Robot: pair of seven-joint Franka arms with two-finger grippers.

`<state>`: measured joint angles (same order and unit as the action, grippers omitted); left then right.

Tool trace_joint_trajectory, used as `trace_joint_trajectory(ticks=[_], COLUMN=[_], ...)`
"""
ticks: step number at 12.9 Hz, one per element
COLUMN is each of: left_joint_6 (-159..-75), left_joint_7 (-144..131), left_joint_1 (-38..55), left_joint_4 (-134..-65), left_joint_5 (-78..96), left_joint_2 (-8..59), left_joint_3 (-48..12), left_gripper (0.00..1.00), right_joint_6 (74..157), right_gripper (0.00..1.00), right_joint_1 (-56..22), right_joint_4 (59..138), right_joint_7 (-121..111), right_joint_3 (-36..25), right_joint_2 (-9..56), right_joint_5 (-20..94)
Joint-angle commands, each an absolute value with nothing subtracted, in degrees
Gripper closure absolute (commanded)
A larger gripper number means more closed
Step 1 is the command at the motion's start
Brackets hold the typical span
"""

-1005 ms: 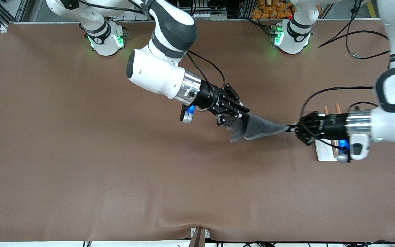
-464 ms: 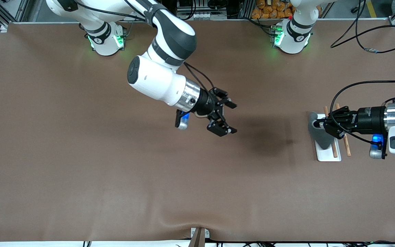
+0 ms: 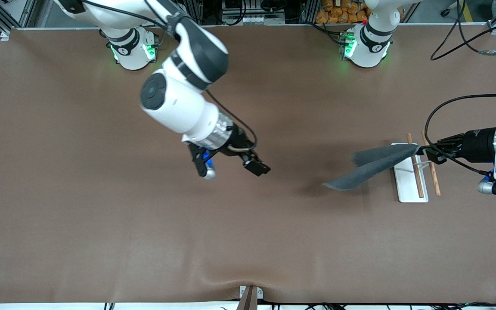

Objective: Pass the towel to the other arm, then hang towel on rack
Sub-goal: 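Open the right gripper while the left gripper carries the towel to the rack, then retract the right gripper while the left gripper holds the towel above the rack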

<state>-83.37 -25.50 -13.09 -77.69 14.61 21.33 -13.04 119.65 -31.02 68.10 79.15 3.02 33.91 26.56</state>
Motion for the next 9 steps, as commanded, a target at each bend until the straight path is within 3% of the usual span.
trace_joint_trajectory(ticks=[1, 3, 9], left_joint_6=[-82.79, -82.79, -82.62], left_joint_7=[-21.28, -20.57, -17.50], left_joint_1=[-12.39, -12.31, -12.48], left_joint_4=[-78.22, -78.83, -80.33], left_joint_5=[7.40, 4.15, 3.60], left_joint_2=[19.69, 19.78, 17.75], left_joint_3=[-13.88, -14.15, -15.21], left_gripper=[1.00, 1.00, 1.00], right_joint_6=[112.26, 105.85, 85.54], right_gripper=[0.00, 0.00, 0.00], right_joint_1=[-23.58, -22.24, -8.29], right_joint_4=[67.69, 65.49, 64.95], right_joint_7=[73.49, 66.41, 30.22], right_joint_3=[4.74, 3.78, 3.69], right_joint_2=[32.52, 31.56, 25.42], right_joint_5=[25.58, 24.18, 17.93])
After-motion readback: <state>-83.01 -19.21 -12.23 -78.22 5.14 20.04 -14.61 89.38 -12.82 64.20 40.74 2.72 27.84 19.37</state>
